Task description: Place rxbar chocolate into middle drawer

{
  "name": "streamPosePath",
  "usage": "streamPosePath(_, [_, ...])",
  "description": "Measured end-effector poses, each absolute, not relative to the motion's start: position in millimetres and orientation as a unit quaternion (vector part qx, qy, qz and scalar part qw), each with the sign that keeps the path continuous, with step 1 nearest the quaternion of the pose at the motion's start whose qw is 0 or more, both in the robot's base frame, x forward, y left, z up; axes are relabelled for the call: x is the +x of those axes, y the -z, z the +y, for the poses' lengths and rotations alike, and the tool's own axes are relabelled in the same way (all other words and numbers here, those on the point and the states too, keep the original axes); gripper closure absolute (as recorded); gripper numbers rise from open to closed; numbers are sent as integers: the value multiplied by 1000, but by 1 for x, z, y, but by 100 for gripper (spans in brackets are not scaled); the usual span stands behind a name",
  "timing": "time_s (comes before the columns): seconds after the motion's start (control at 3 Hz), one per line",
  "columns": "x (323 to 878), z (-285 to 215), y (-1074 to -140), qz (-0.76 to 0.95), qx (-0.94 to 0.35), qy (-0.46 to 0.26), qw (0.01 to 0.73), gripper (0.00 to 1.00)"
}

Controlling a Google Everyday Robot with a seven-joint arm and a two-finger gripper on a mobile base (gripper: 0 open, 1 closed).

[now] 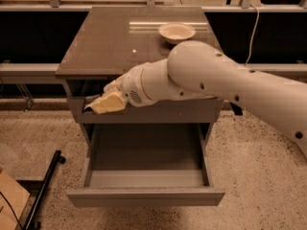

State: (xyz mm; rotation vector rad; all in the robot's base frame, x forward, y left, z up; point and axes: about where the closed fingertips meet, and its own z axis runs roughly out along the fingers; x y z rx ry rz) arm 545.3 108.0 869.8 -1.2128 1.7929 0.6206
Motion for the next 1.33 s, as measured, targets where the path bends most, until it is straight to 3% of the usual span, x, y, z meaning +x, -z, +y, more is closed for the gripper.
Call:
streamPosePath(0.67, [555, 100, -847, 721, -468, -267, 435, 100])
streamPosePath(1.33, [579, 54, -770, 714, -412, -321, 466, 100])
